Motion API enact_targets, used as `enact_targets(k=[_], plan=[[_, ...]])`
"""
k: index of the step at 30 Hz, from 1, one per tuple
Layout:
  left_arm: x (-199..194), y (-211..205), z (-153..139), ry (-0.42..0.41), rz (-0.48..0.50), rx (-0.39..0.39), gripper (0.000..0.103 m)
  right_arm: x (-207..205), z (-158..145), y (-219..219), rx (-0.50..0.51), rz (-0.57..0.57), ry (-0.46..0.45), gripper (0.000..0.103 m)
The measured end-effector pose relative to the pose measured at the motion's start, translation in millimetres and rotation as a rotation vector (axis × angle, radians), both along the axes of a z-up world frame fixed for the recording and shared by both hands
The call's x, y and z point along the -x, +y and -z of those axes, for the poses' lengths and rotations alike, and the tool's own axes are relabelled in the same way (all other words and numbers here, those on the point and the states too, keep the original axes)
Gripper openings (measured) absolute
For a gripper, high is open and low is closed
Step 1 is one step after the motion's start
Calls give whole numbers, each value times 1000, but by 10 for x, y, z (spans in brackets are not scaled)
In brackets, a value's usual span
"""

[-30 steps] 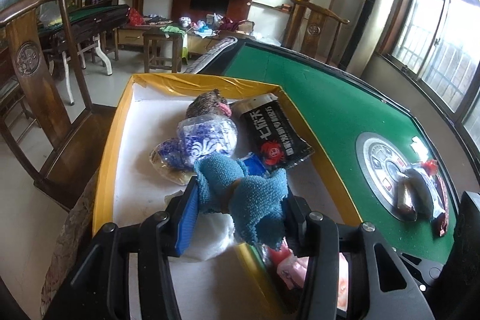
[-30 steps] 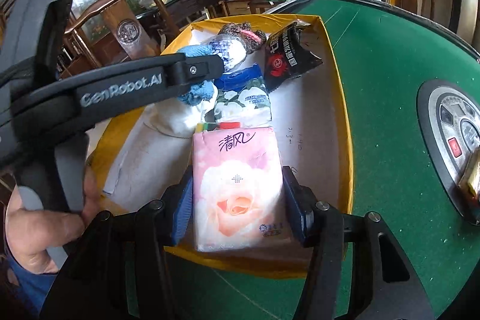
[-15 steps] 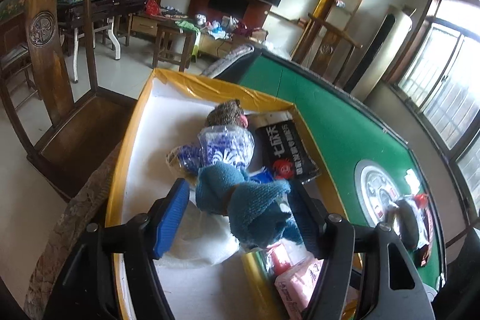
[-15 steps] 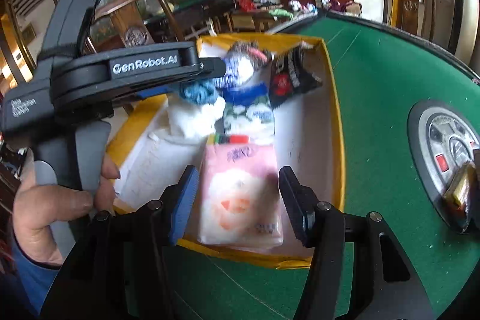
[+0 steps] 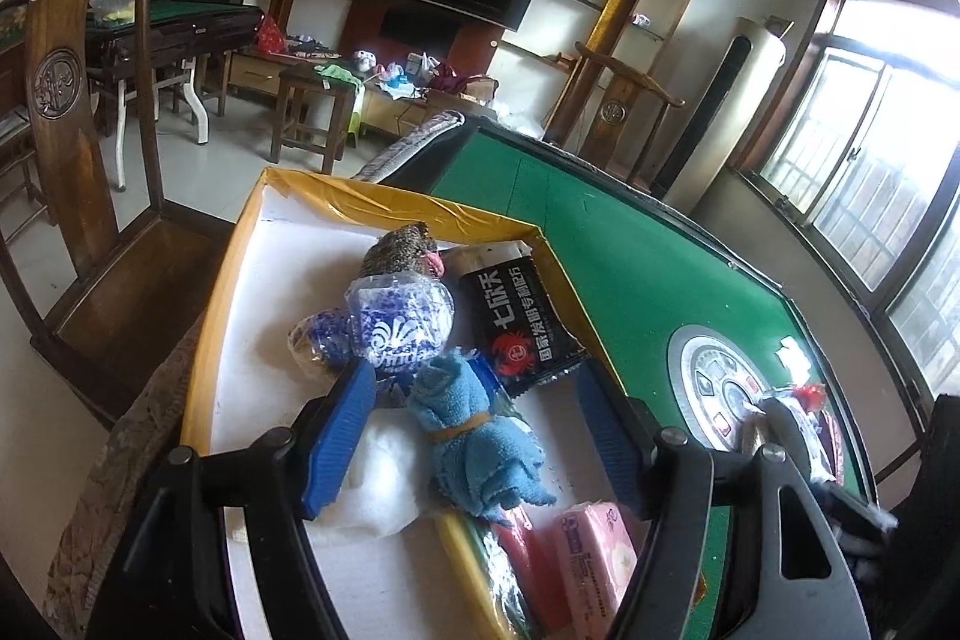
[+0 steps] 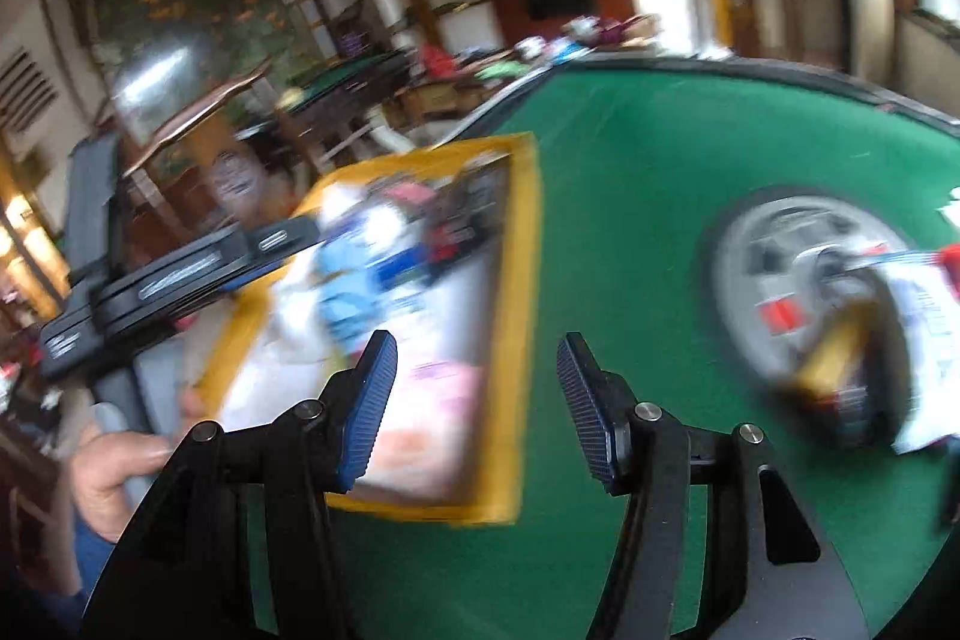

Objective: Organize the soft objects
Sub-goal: 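Grasp Deeyeo wipes pack with right gripper while left gripper grasps another strip pack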

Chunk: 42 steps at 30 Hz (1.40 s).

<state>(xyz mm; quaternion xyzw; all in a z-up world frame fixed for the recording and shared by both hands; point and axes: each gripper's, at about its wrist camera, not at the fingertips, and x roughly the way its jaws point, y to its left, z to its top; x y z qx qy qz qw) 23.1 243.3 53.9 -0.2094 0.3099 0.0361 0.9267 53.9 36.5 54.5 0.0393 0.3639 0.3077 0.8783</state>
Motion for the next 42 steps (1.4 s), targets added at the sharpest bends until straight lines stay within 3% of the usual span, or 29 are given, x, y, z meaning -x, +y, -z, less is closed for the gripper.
enact_targets(k=[4,6,11,14,16,19,26,28,32,36,39,40,42], plan=[[3,-80,-23,-9,32,-10,70,-204,-45,-670,49,186,-39,56],[14,-130,-24,-11,53,-15,70,-350,1,-1031,51,278,-14,61],[4,-264,-27,-7,101,-31,70,-626,139,-1703,56,431,61,61],[6,-319,-27,-2,120,-41,70,-767,211,-1783,82,448,82,61],[12,-340,-30,-2,133,-38,70,-836,276,-1834,87,434,105,69],[18,-354,-34,-2,133,-39,70,-881,320,-1775,97,420,109,71],[7,-410,-16,8,146,-39,70,-859,444,-1419,352,381,43,73],[6,-418,-16,8,152,-41,70,-859,469,-1423,363,381,54,69],[26,-458,-49,-12,180,-35,70,-779,438,-1493,327,349,117,66],[99,-595,-153,-86,240,-52,70,-499,399,-1379,258,174,149,66],[109,-717,-169,-102,284,-49,70,-315,460,-1354,76,14,244,65],[95,-785,-162,-95,303,-36,70,-291,433,-1435,2,10,262,65],[52,-916,-157,-69,358,6,70,-270,291,-1635,-36,76,202,64]])
